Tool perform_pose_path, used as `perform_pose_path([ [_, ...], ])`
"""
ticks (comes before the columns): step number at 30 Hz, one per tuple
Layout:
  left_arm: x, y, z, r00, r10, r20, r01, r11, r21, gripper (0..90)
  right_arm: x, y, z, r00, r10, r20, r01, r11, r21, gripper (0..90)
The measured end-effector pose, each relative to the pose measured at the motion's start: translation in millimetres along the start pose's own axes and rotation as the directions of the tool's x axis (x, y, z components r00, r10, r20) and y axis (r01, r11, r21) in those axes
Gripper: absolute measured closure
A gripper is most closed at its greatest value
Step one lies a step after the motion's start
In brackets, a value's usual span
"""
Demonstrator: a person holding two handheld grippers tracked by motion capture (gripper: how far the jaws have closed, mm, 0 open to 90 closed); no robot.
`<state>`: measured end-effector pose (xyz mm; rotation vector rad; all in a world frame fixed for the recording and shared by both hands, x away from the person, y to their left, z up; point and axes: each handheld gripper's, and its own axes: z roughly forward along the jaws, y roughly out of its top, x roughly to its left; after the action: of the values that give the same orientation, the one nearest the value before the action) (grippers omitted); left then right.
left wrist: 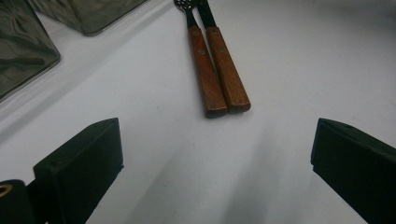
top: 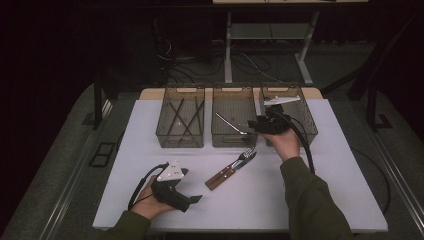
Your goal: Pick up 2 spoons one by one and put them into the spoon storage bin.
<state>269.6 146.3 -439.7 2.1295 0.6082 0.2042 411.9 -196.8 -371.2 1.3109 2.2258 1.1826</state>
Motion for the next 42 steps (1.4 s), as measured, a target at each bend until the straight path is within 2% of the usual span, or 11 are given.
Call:
perform_pose_path([
  [4,0.7,-0.2,0.1,1.0000,0.008,0.000,-0.008,0.9999,0.006,1.4,-0.6,-8.1,-12.4,0.9993,-0.011,-0.035,0.011,1.000,-0.016,62.5],
  [11,0.4,-0.7,0.4,1.0000,-0.006,-0.005,0.006,1.0000,0.006,1.4,1.0,-28.7,-35.3,0.9951,-0.069,-0.070,0.070,0.998,0.008,82.1],
  [15,0.5,-0.8,0.6,1.0000,-0.004,-0.006,0.004,0.9999,0.010,1.4,-0.3,-45.3,-46.0,0.9919,-0.094,-0.085,0.097,0.995,0.029,89.3],
  [19,0.5,-0.7,0.5,1.0000,-0.003,-0.006,0.003,0.9999,0.012,1.6,-6.4,-59.0,-54.8,0.9907,-0.092,-0.100,0.097,0.994,0.043,89.4],
  [24,0.4,-0.8,0.4,0.9999,-0.007,-0.008,0.007,1.0000,0.006,1.6,-14.0,-74.0,-70.1,0.9914,-0.096,-0.089,0.101,0.993,0.056,89.4],
  [31,0.3,-0.6,-0.3,0.9999,-0.005,-0.010,0.005,1.0000,0.005,1.6,-24.6,-99.6,-88.0,0.9935,-0.081,-0.081,0.089,0.991,0.104,89.4],
  [40,0.5,-0.8,-0.7,0.9999,-0.007,-0.014,0.007,1.0000,0.005,1.7,-28.0,-126.8,-104.7,0.9926,-0.092,-0.079,0.104,0.981,0.163,89.4],
  [42,0.5,-0.7,-0.3,0.9999,-0.006,-0.014,0.006,0.9999,0.009,1.7,-26.9,-134.6,-107.1,0.9920,-0.099,-0.079,0.112,0.976,0.185,89.4],
])
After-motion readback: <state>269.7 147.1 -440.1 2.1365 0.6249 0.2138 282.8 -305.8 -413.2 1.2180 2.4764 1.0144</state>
